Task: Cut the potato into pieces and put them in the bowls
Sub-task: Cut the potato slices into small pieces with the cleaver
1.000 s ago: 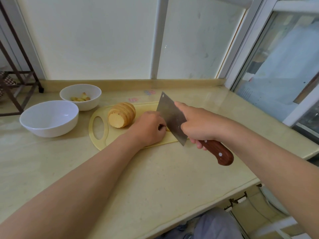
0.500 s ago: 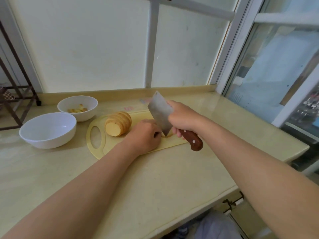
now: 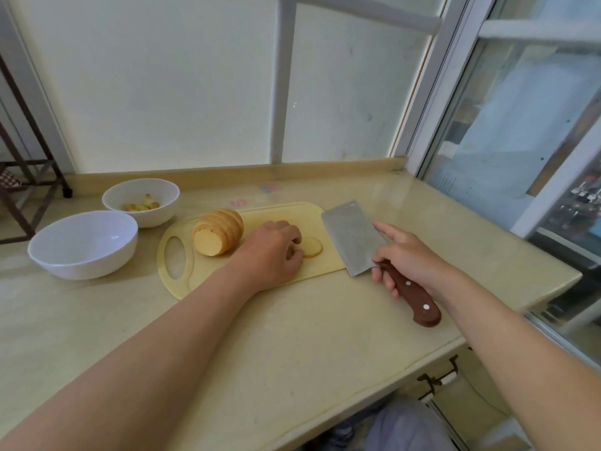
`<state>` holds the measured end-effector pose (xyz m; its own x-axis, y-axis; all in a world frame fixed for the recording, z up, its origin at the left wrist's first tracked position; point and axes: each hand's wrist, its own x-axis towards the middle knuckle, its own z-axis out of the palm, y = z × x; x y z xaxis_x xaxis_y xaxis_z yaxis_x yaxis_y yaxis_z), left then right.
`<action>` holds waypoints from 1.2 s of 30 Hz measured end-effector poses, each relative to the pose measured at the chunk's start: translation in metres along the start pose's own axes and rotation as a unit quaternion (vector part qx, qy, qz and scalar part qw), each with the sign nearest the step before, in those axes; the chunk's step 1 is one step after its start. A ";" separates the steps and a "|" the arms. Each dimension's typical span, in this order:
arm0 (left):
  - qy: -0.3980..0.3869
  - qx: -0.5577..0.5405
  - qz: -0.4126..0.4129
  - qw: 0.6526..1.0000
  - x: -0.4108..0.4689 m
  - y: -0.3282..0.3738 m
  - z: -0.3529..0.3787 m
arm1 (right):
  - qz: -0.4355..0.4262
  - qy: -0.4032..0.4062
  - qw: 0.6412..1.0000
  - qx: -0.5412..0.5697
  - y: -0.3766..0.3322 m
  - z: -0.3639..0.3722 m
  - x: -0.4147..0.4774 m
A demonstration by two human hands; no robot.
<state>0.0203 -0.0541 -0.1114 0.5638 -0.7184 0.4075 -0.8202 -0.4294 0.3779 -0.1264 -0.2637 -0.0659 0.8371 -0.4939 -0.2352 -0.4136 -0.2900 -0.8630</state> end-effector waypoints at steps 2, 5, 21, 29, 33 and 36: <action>0.004 0.011 -0.011 1.000 0.001 -0.001 0.001 | 0.003 -0.017 1.000 -0.013 -0.002 0.002 -0.001; 0.010 0.002 -0.025 1.000 0.001 -0.002 0.001 | 0.004 -0.049 0.998 -0.047 -0.007 0.009 -0.005; 0.026 -0.088 -0.017 0.996 0.004 -0.006 0.001 | -0.082 -0.027 0.949 -0.302 -0.018 0.042 -0.019; 0.026 -0.123 -0.051 0.991 0.002 0.000 -0.003 | -0.072 -0.014 0.976 -0.204 -0.014 0.037 -0.017; 0.068 -0.202 -0.132 0.968 0.003 0.000 -0.012 | -0.044 0.004 0.997 -0.068 -0.012 0.030 -0.014; 0.079 -0.227 -0.157 0.958 0.002 0.000 -0.015 | -0.042 0.008 0.998 -0.034 -0.012 0.029 -0.014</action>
<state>0.0226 -0.0473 -0.0979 0.8131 -0.4857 0.3208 -0.5011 -0.3037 0.8103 -0.1228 -0.2293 -0.0658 0.8648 -0.4775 -0.1552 -0.3651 -0.3859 -0.8472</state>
